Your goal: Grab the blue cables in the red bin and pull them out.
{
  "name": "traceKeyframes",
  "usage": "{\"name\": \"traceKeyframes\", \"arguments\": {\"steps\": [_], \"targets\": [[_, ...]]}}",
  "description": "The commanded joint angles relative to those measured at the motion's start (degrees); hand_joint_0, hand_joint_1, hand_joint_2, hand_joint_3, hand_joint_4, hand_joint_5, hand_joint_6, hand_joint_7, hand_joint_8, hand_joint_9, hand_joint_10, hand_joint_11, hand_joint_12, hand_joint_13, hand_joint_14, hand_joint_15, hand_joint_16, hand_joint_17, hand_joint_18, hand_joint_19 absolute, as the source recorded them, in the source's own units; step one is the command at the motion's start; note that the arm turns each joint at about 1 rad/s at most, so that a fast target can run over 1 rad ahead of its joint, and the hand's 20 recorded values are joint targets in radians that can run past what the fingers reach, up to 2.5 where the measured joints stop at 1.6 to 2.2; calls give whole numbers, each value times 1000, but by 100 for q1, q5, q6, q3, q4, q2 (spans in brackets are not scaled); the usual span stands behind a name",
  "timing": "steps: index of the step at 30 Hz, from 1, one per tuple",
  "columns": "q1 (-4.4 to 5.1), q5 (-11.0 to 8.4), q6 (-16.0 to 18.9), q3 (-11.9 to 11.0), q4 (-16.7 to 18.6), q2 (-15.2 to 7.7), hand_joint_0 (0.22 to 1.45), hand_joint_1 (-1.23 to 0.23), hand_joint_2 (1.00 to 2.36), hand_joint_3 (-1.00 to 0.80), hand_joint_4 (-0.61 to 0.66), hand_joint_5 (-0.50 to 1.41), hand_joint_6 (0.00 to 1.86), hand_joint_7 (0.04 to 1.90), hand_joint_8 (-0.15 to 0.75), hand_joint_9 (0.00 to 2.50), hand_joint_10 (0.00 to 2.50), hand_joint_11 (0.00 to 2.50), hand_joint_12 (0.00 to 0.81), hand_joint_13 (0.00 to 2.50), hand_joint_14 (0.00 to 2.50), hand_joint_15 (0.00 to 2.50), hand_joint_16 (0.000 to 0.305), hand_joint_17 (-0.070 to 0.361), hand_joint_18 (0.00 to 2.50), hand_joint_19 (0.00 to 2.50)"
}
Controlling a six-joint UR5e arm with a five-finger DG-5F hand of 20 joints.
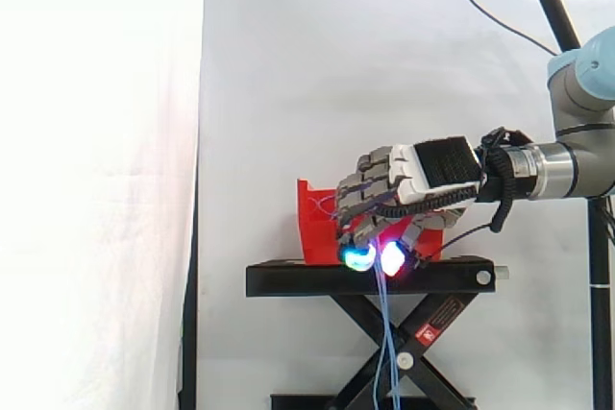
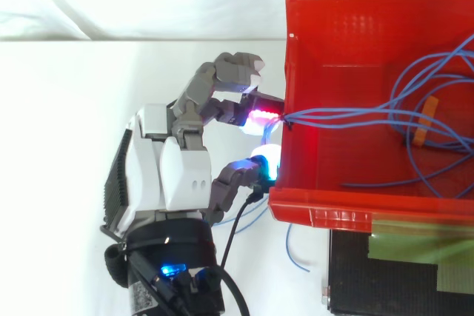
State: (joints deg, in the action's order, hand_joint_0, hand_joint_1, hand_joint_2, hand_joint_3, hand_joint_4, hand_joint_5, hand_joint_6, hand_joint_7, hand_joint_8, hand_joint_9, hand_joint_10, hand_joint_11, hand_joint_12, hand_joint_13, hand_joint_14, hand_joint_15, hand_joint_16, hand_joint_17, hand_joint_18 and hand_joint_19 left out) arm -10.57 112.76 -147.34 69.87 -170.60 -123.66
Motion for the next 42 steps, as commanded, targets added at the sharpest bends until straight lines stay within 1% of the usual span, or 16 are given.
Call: {"name": "traceKeyframes", "arguments": {"steps": [1,6,8,11,14,18,20,26,32,33,34,36,38,39,42], "targets": [[-6,0,0,0,1,0,863,-1106,1000,-1000,16,970,0,847,159,771,31,935,292,690,29,770,41,92,601,1024],[3,0,0,0,1,0,882,-1100,1000,-1000,19,993,0,863,153,796,30,912,288,701,27,776,40,90,608,1033],[-15,0,0,0,1,0,895,-1099,1000,-1000,19,991,49,849,153,796,31,922,289,703,28,768,40,90,608,1032],[-24,9,0,0,1,0,898,-1096,1000,-1000,7,991,61,848,154,803,31,927,289,707,28,769,40,89,611,1032],[-24,9,0,0,1,9,897,-1094,1000,-1000,15,990,64,846,152,803,31,917,287,709,27,770,39,89,613,1033],[-24,18,0,0,1,0,875,-1053,1000,-1000,14,994,82,840,153,813,31,915,285,711,29,774,39,88,617,1041],[-24,18,0,0,1,0,865,-1024,1000,-1000,5,996,114,831,152,823,31,922,288,717,29,771,40,89,618,1040],[-24,18,8,0,9,9,861,-1004,1000,-1000,0,997,188,809,151,836,30,912,291,733,28,775,39,88,625,1047],[-24,0,17,0,-17,9,865,-958,1000,-1000,-11,970,336,765,156,850,31,906,287,742,30,771,39,87,634,1048],[-24,0,26,0,-17,0,864,-942,1000,-1000,-13,955,397,742,153,852,30,908,288,744,28,765,38,86,634,1046],[-24,0,26,0,-17,0,864,-929,1000,-1000,-2,932,527,674,156,858,31,908,284,743,28,769,38,86,633,1046],[-24,-9,35,0,-35,0,865,-909,1000,-1000,-7,919,607,643,159,861,31,911,287,746,28,770,38,86,635,1058],[-24,-9,79,0,-52,9,867,-899,1000,-1000,-6,908,659,627,161,861,32,908,289,746,28,770,38,85,634,1057],[-24,-9,105,0,-52,9,872,-885,1000,-1000,2,900,714,607,162,861,31,900,289,746,28,774,38,85,633,1057],[-24,0,307,-88,-70,9,879,-863,1000,-1000,-1,892,765,588,166,861,30,896,292,744,27,768,38,86,631,1050]]}}
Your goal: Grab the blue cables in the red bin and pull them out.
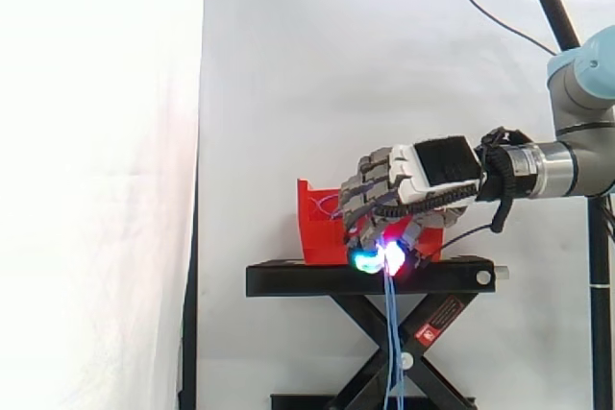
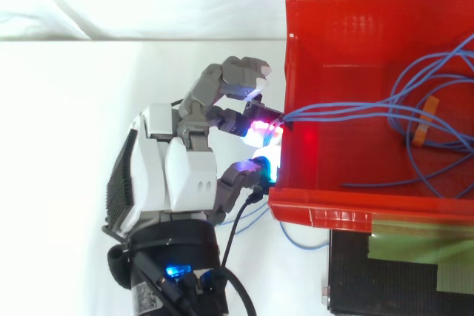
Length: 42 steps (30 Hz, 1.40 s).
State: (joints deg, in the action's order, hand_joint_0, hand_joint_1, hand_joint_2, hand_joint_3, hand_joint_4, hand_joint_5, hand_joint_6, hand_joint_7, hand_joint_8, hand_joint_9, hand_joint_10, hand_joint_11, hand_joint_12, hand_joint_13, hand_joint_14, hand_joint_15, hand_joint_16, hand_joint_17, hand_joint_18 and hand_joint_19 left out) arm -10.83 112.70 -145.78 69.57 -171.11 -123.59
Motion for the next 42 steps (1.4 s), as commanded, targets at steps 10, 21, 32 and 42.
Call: {"name": "traceKeyframes", "arguments": {"steps": [10,21,32,42], "targets": [[72,-2,1109,-366,-107,20,883,-854,1000,-1000,9,877,823,562,174,855,30,891,292,741,27,765,38,87,630,1040],[116,6,2594,-374,-63,55,887,-854,1000,-1000,15,877,833,549,173,849,31,889,291,737,27,756,38,86,629,1040],[160,-11,3895,-401,-63,266,887,-855,1000,-1000,17,876,831,550,175,848,31,887,291,734,28,753,38,86,624,1041],[310,-55,6303,-401,-98,415,888,-858,1000,-1000,13,878,825,546,174,846,30,886,292,732,27,754,38,86,624,1040]]}}
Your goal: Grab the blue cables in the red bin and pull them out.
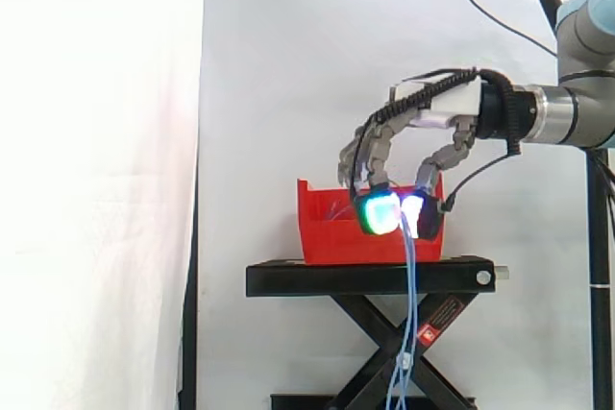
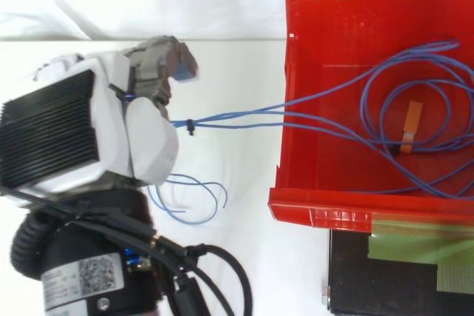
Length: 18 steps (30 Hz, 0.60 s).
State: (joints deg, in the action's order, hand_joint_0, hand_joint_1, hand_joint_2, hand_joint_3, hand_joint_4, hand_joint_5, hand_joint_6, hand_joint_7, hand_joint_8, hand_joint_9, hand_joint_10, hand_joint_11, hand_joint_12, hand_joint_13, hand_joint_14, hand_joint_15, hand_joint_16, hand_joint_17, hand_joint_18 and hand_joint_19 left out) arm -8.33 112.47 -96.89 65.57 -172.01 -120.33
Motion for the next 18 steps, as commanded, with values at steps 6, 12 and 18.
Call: {"name": "traceKeyframes", "arguments": {"steps": [6,12,18], "targets": [[174,-304,2882,0,-17,212,886,-861,1000,-1000,13,877,818,557,175,846,30,886,291,732,27,746,38,86,624,1040],[289,-682,4112,0,-96,221,885,-867,1000,-1000,12,883,812,546,171,847,28,891,292,727,27,751,38,86,618,1040],[394,-928,5290,0,-281,282,884,-868,1000,-1000,3,884,805,561,171,850,30,889,290,723,28,748,38,86,618,1040]]}}
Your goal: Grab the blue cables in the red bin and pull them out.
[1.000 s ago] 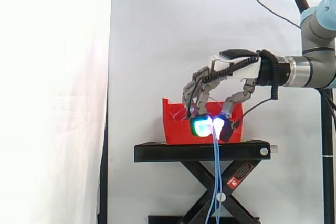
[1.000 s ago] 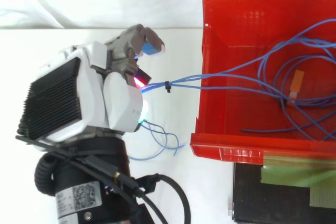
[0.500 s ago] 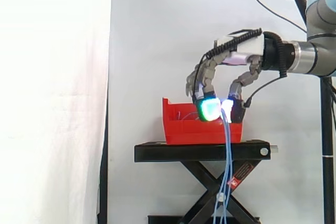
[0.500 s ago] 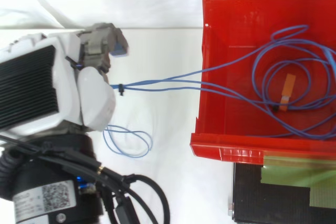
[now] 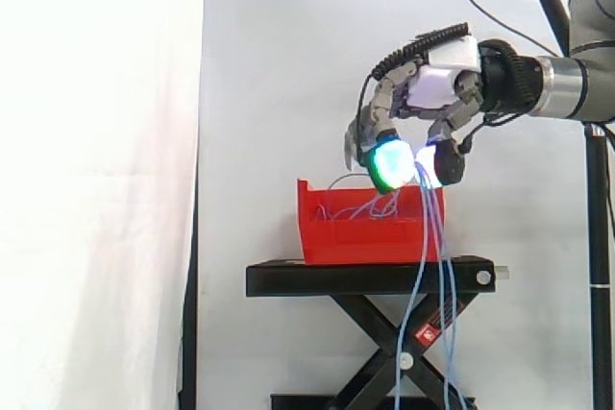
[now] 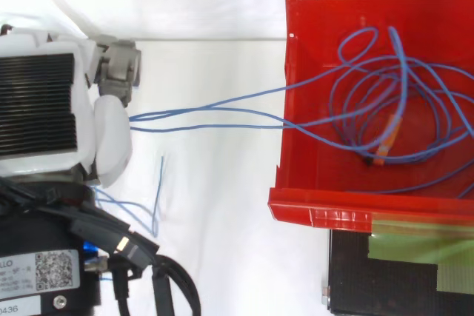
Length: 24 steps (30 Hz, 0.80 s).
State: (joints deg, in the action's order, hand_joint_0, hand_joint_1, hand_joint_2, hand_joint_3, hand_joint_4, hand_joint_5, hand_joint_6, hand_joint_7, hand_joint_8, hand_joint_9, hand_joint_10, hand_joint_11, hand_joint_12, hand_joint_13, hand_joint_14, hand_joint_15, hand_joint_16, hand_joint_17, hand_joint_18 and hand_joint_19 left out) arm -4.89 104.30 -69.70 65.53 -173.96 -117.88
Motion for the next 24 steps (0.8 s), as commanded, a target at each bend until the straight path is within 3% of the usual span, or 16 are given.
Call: {"name": "traceKeyframes", "arguments": {"steps": [1,9,10,15,16,17,19,20,21,24], "targets": [[59,-129,2650,4,-94,55,885,-868,1000,-1000,12,884,805,559,173,850,30,890,292,723,28,744,38,85,617,1041],[217,-498,3740,4,-481,116,886,-870,1000,-1000,4,885,800,564,174,849,32,886,290,720,26,743,38,85,616,1042],[261,-639,4047,-5,-621,125,886,-870,1000,-1000,12,886,799,564,171,849,31,898,292,720,27,745,38,86,616,1040],[331,-849,4645,4,-824,116,885,-870,1000,-1000,4,887,799,555,175,849,30,880,291,719,27,743,38,86,616,1042],[366,-964,4953,4,-885,116,885,-871,1000,-1000,4,886,797,565,171,848,30,888,290,719,28,747,38,86,617,1032],[366,-964,4953,4,-885,116,885,-871,1000,-1000,4,886,797,565,173,848,31,888,291,719,27,743,38,86,616,1040],[445,-1201,5612,4,-1070,116,885,-871,1000,-1000,12,886,797,564,171,847,30,888,294,718,29,742,38,86,616,1041],[463,-1245,5726,4,-1114,116,885,-871,1000,-1000,14,886,797,564,174,848,30,890,291,719,28,741,38,86,616,1041],[507,-1403,6130,4,-1245,116,885,-871,1000,-1000,7,886,795,564,173,851,30,889,291,719,27,742,38,85,615,1041],[568,-1570,6596,4,-1518,116,885,-871,1000,-1000,7,886,793,566,173,851,30,889,291,722,26,744,38,86,616,1041]]}}
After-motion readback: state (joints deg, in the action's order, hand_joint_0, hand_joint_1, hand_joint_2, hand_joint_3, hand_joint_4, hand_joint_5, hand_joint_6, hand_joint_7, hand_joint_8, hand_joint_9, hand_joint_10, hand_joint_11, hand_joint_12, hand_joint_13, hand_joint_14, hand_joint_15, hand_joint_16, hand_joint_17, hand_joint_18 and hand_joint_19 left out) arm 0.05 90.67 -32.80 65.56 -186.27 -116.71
